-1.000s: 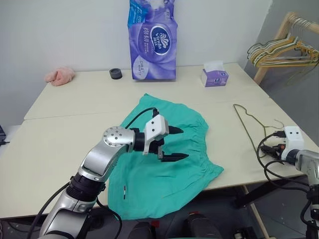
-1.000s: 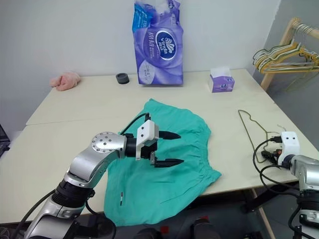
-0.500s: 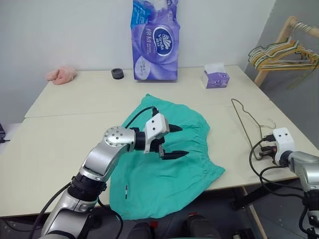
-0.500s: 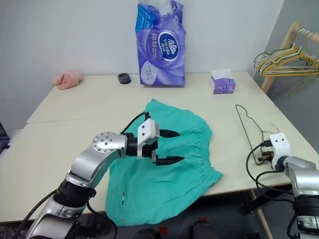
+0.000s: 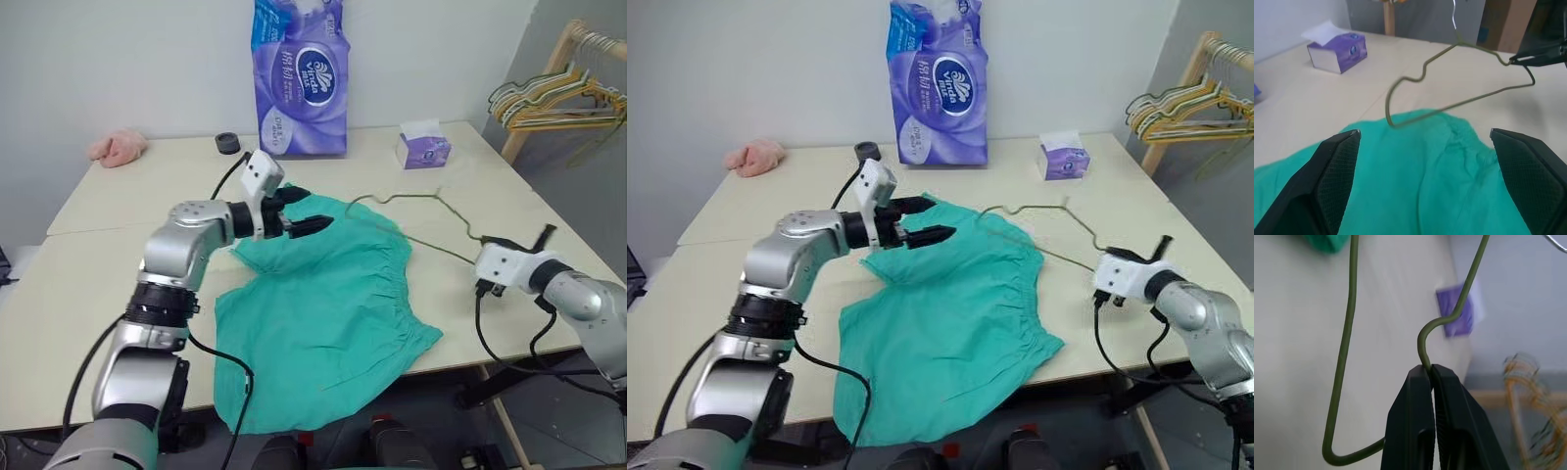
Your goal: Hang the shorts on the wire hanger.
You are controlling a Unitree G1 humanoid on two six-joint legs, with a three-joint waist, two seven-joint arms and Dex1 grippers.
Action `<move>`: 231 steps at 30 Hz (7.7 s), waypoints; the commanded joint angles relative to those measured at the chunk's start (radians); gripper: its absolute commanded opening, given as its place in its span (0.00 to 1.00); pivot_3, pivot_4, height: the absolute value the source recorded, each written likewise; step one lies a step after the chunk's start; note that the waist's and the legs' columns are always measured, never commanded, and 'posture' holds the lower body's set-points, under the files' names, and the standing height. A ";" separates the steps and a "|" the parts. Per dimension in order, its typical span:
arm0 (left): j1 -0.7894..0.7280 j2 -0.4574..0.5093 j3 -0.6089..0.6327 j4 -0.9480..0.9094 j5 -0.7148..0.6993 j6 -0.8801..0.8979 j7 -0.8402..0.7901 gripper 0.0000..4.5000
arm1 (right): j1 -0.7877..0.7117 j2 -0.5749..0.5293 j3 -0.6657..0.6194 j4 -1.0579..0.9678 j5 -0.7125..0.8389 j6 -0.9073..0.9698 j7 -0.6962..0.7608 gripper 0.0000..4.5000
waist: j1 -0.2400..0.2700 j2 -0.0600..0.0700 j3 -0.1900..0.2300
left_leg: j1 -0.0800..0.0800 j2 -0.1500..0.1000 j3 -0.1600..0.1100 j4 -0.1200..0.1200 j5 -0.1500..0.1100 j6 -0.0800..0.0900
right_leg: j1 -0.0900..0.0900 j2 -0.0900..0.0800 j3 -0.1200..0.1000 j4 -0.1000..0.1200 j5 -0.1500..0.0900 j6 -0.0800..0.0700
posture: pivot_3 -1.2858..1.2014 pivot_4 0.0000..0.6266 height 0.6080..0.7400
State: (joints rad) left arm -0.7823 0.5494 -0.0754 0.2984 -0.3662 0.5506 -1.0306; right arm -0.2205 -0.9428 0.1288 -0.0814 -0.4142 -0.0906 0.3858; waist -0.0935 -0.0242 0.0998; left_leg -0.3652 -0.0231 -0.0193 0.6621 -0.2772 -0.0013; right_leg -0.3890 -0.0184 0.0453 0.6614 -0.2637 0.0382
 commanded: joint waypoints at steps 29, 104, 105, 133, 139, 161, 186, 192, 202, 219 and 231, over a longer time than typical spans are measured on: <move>0.104 0.100 -0.134 -0.089 0.030 0.112 -0.300 0.12 | -0.120 0.087 0.035 0.030 -0.156 -0.419 -0.054 0.00 | 0.005 -0.001 0.001 | 0.000 -0.001 -0.002 0.001 0.000 0.000 | 0.000 -0.001 0.000 0.002 0.002 -0.006 | 0.47 0.12 1.00; 0.176 -0.001 -0.107 -0.180 0.141 -0.266 -0.162 0.50 | -0.011 -0.108 -0.029 -0.341 0.825 0.824 0.665 0.00 | 0.011 -0.001 0.001 | -0.001 0.000 -0.004 0.002 0.000 0.001 | 0.001 -0.003 -0.002 0.001 0.000 -0.002 | 0.46 0.11 1.00; 0.161 -0.008 -0.089 -0.150 0.135 -0.262 -0.147 0.56 | 0.000 -0.111 -0.044 -0.342 0.830 0.828 0.663 0.00 | 0.012 -0.001 0.001 | -0.001 0.000 -0.004 0.002 0.000 0.001 | 0.001 -0.003 -0.002 0.001 0.000 -0.001 | 0.46 0.11 1.00; 0.232 -0.009 -0.063 -0.131 0.074 -0.133 -0.178 0.56 | 0.517 0.057 -0.494 -0.358 0.961 1.172 0.402 0.00 | 0.006 -0.001 0.002 | 0.000 0.001 -0.003 0.002 -0.002 -0.001 | 0.002 -0.002 -0.001 0.001 -0.001 0.000 | 0.45 0.13 1.00; 0.214 -0.046 -0.053 -0.105 0.119 -0.254 -0.083 0.56 | 0.428 0.049 -0.412 -0.347 0.966 1.189 0.399 0.00 | 0.007 -0.001 0.002 | 0.000 0.001 -0.003 0.002 -0.002 -0.001 | 0.002 -0.002 0.000 0.001 -0.001 0.000 | 0.46 0.12 1.00; 0.108 -0.075 0.007 0.058 0.160 -0.414 0.083 0.56 | 0.229 -0.085 -0.322 -0.269 0.919 1.109 0.480 0.00 | -0.010 -0.002 0.002 | 0.000 0.001 0.000 0.002 -0.002 -0.001 | 0.001 -0.002 0.001 0.001 0.000 0.001 | 0.46 0.11 1.00; 0.159 -0.050 -0.014 -0.017 0.139 -0.335 -0.010 0.56 | 0.124 -0.156 -0.149 -0.317 0.852 1.047 0.517 0.00 | 0.009 -0.002 0.002 | -0.002 0.001 -0.003 0.002 -0.003 0.000 | 0.001 -0.003 -0.001 0.000 0.000 0.001 | 0.46 0.11 1.00; 0.153 -0.052 -0.001 -0.003 0.146 -0.352 0.019 0.56 | 0.078 -0.232 -0.084 -0.359 0.707 0.906 0.514 0.00 | 0.011 -0.001 0.003 | -0.002 0.001 -0.003 0.002 -0.003 0.000 | 0.000 -0.003 -0.001 -0.001 0.000 0.001 | 0.46 0.11 1.00; 0.108 -0.055 0.012 0.089 0.165 -0.405 0.070 0.56 | 0.092 -0.211 -0.045 -0.397 0.631 0.887 0.494 0.00 | 0.010 -0.001 0.003 | -0.002 0.001 -0.003 0.002 -0.003 0.000 | 0.000 -0.004 -0.001 -0.001 0.000 0.001 | 0.46 0.12 1.00; 0.124 -0.083 0.021 0.015 0.103 -0.352 0.032 0.56 | -0.153 -0.010 -0.038 -0.116 0.859 1.248 0.551 0.00 | 0.006 -0.001 0.003 | -0.001 0.001 -0.004 0.002 -0.003 0.000 | 0.001 -0.004 -0.002 0.000 0.003 -0.003 | 0.47 0.12 1.00; 0.070 -0.046 0.052 -0.009 0.011 -0.202 -0.055 0.56 | -0.263 0.062 0.069 0.002 0.856 1.278 0.546 0.00 | 0.009 -0.001 0.003 | -0.002 0.000 -0.004 0.002 -0.003 0.000 | 0.000 -0.004 -0.002 0.000 0.003 -0.004 | 0.47 0.11 1.00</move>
State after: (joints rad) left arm -0.6755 0.4880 -0.0568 0.3177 -0.3362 0.3480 -1.0828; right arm -0.4508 -0.8829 0.2121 -0.0835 0.4488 1.1927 0.9358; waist -0.0840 -0.0253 0.1024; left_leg -0.3673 -0.0226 -0.0236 0.6643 -0.2800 -0.0017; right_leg -0.3888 -0.0221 0.0429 0.6617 -0.2605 0.0346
